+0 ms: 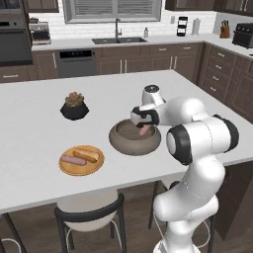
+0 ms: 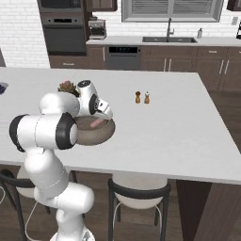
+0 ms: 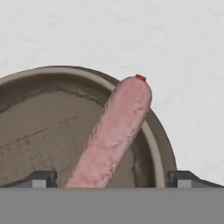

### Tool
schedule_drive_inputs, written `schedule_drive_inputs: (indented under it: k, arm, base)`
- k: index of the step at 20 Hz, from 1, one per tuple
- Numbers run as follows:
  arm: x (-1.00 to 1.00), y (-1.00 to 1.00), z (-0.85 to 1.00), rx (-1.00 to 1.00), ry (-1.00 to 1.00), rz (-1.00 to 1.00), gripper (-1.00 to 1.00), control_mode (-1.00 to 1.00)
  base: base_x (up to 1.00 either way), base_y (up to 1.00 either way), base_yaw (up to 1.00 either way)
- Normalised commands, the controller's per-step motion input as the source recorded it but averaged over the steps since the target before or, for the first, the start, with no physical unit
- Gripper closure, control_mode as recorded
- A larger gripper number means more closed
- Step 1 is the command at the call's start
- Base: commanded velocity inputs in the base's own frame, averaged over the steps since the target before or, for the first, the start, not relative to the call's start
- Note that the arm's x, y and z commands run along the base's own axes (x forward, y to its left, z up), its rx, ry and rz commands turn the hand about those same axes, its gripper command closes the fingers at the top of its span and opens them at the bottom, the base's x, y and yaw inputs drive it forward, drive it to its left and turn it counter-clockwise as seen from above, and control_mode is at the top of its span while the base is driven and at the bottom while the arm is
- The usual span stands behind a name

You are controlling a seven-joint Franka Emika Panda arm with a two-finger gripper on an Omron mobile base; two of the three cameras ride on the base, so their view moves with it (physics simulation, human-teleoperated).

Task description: Place one bun and one sausage from the bowl on each plate.

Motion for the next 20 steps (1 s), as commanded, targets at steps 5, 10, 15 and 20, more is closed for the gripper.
schedule_drive_inputs:
  k: [5, 10, 15, 20]
  arm:
    - [0.53, 0.00, -0.14, 0.00, 0.10, 0.00, -1.00, -1.00]
    - [0.20, -0.02, -0.18, 0.00, 0.08, 0.00, -1.00, -1.00]
    - [-0.08, -0.18, -0.25, 0.01, 0.06, 0.00, -1.00, -1.00]
    - [-0.33, -0.19, -0.24, 0.02, -0.01, -0.02, 1.00, -1.00]
  base:
    - [0.00, 0.00, 0.00]
    - [0.00, 0.00, 0.00]
    - [0.00, 0.00, 0.00]
    - [0.00, 0.00, 0.00]
